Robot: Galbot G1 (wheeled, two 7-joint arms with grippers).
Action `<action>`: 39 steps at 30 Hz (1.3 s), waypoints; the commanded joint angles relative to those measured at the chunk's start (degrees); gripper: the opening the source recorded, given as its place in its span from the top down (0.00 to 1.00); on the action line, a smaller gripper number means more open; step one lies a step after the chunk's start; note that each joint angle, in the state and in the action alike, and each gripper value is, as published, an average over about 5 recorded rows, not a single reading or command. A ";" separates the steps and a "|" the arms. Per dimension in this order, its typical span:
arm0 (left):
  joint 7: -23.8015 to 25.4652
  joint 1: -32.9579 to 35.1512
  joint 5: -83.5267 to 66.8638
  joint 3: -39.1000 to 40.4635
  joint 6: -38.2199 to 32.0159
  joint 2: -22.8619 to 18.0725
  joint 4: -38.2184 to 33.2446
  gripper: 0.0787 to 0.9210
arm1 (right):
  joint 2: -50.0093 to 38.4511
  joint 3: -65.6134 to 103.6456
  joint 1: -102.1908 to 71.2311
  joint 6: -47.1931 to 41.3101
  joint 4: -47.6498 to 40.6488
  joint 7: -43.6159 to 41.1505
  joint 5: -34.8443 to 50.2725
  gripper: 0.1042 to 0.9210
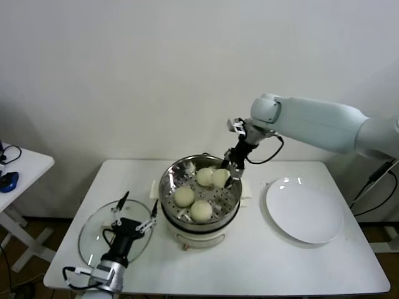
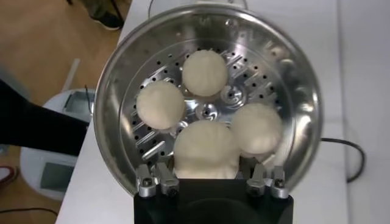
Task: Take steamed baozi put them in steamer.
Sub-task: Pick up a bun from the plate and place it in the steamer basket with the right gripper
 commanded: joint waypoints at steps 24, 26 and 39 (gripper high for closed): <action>-0.05 0.22 0.14 0.39 0.07 0.08 0.48 0.12 | 4.68 -1.15 -4.44 0.33 -5.06 0.38 -4.62 0.27; -0.05 0.20 0.15 0.39 0.07 0.15 0.46 0.12 | 4.88 -1.00 -4.68 0.36 -5.21 0.41 -4.91 0.27; -0.02 0.35 0.18 0.30 0.00 0.68 0.40 0.12 | 5.95 -0.23 -5.76 0.84 -6.08 0.44 -6.90 0.26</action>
